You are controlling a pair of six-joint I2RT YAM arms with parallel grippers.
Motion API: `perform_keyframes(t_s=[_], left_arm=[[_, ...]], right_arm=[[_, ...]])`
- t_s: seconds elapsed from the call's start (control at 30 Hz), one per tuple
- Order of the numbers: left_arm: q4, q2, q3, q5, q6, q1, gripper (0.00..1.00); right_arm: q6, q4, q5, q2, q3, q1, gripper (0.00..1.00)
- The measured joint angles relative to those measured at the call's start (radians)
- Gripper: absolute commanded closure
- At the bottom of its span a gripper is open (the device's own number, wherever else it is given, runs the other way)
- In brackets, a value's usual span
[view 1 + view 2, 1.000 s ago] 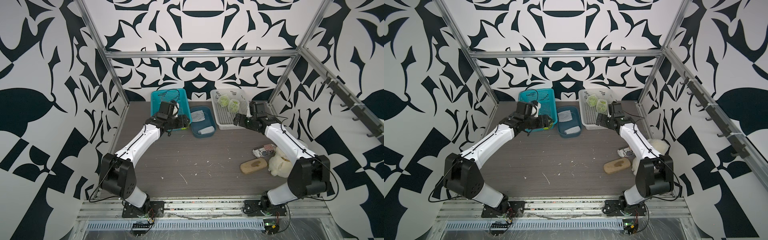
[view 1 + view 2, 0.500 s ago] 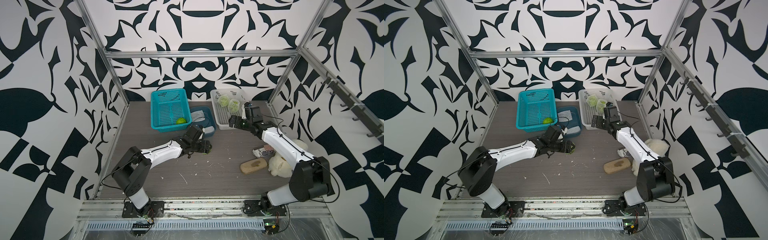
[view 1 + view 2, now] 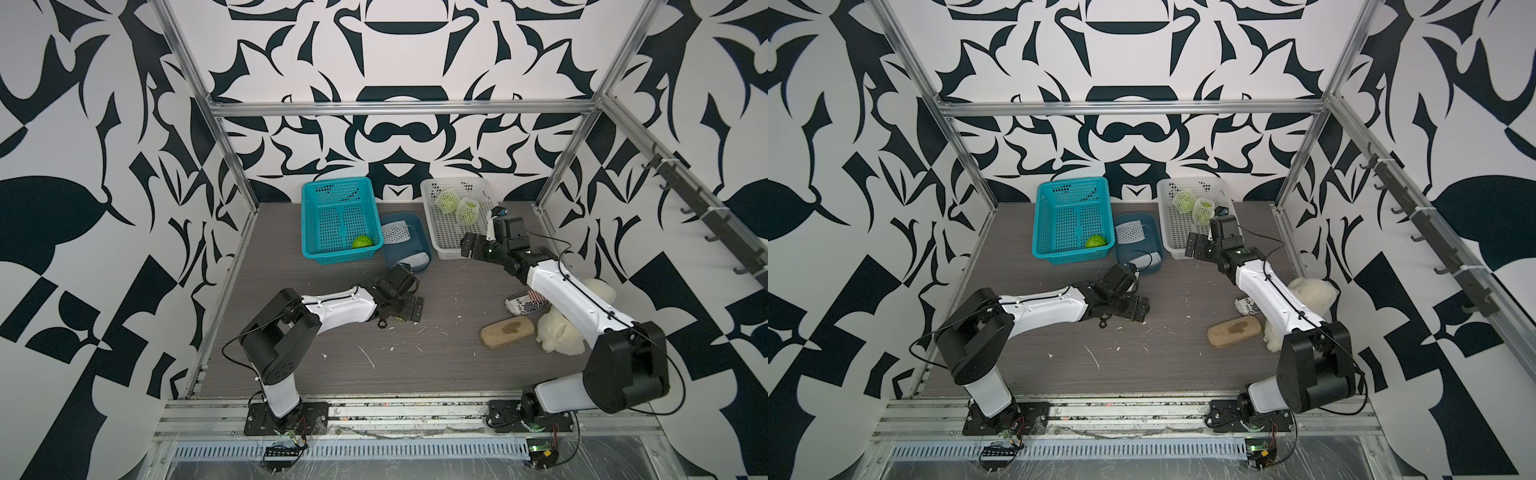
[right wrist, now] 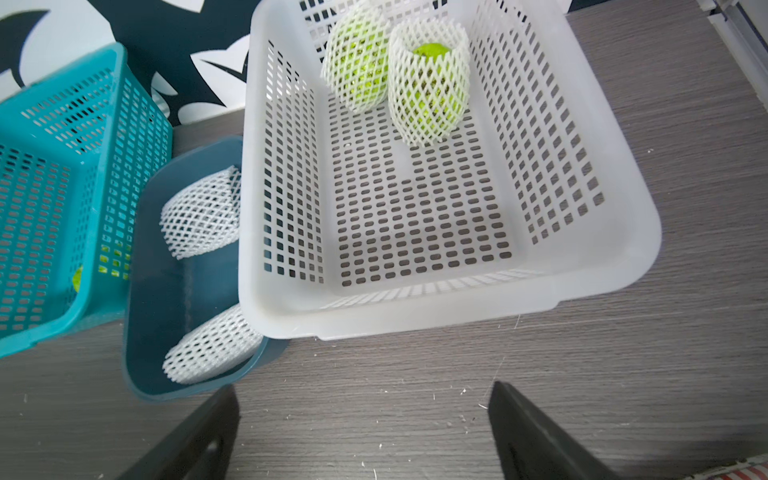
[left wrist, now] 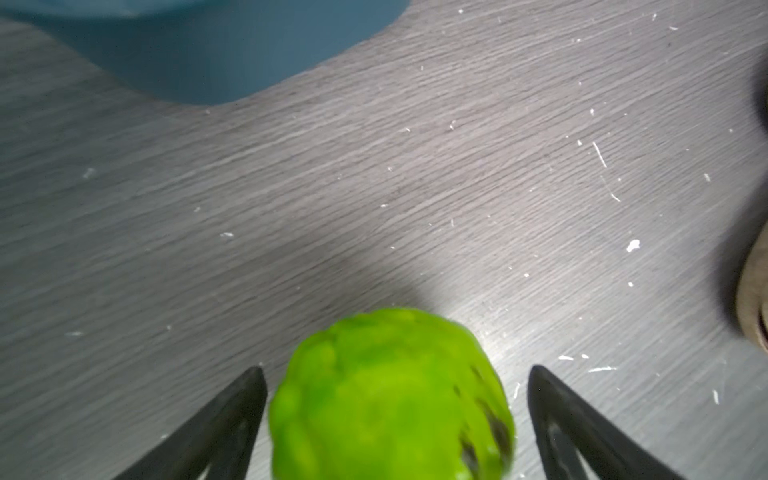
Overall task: Sleeve custard apples in foam nets
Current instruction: Place the custard apple at the center of the board, then pick up the foam net from the storage box.
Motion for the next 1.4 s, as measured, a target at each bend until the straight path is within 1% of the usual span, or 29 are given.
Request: perform_keyframes(t_s=[0.13, 0.27, 0.37, 0.5, 0.6, 0.7, 0.8, 1.0, 1.27, 1.4], left_arm=[[-0.001, -0.095, -0.04, -0.024, 0.0, 0.001, 0.0], [0.011, -0.232, -0.066, -0.079, 0.0, 0.019, 0.0], [0.021, -0.33, -0.074, -0.107, 0.0, 0.086, 0.0], [0.055, -0.418, -0.098, -0.114, -0.001, 0.223, 0.0], [0.08, -0.459, -0.135, -0.109, -0.01, 0.322, 0.0], [0.106, -0.483, -0.17, -0.089, -0.033, 0.404, 0.0], [0.127, -0.487, -0.188, -0.061, -0.053, 0.449, 0.0], [0.142, -0.487, -0.201, -0.02, -0.068, 0.463, 0.0], [0.15, -0.487, -0.217, 0.003, -0.077, 0.478, 0.0], [0.151, -0.486, -0.217, 0.014, -0.077, 0.481, 0.0]], right_arm=[[0.005, 0.009, -0.006, 0.016, 0.007, 0.063, 0.21], [0.014, 0.014, -0.002, 0.098, 0.051, 0.171, 0.28], [0.026, 0.023, 0.002, 0.171, 0.084, 0.245, 0.33], [0.032, 0.021, 0.005, 0.27, 0.142, 0.318, 0.4], [0.035, 0.008, 0.01, 0.349, 0.209, 0.344, 0.4], [0.035, -0.017, 0.026, 0.428, 0.294, 0.353, 0.38], [0.036, -0.048, 0.042, 0.5, 0.379, 0.354, 0.35], [0.027, -0.137, 0.09, 0.616, 0.518, 0.37, 0.34], [-0.008, -0.258, 0.185, 0.679, 0.593, 0.417, 0.33], [-0.024, -0.301, 0.237, 0.706, 0.632, 0.429, 0.38]])
